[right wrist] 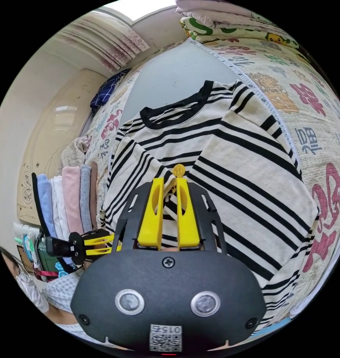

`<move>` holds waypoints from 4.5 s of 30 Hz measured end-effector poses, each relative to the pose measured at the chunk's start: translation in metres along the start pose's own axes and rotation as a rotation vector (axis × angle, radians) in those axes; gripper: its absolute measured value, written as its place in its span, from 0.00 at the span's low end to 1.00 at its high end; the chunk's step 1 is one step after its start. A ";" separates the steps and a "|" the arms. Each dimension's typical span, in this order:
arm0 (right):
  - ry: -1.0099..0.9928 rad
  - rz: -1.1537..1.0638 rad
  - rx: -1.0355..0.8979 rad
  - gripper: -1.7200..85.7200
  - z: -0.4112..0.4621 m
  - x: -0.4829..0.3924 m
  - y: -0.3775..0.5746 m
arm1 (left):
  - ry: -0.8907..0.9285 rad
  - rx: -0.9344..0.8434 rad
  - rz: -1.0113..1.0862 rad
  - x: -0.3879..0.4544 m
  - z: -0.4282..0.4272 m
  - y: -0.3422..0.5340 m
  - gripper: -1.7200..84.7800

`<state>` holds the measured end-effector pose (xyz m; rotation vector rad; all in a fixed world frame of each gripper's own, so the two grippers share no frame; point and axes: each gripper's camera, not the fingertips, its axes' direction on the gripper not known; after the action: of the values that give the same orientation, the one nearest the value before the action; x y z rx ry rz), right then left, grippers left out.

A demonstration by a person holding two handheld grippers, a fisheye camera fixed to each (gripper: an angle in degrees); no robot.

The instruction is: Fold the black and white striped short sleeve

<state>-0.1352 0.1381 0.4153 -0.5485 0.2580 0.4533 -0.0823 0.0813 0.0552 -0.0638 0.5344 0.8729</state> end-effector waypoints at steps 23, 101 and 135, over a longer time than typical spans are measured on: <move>0.153 -0.047 -0.007 0.02 0.095 0.046 0.023 | -0.017 -0.008 -0.085 -0.029 0.009 -0.003 0.10; 0.285 -0.144 0.058 0.08 -0.035 -0.022 -0.058 | -0.769 0.416 -0.234 0.023 -0.113 0.074 0.05; 0.038 -0.196 0.148 0.04 -0.209 -0.214 -0.058 | -0.427 0.086 -0.688 -0.131 -0.064 -0.110 0.04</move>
<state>-0.3177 -0.0945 0.3442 -0.4328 0.2685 0.2319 -0.0954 -0.0999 0.0439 0.0191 0.1225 0.1754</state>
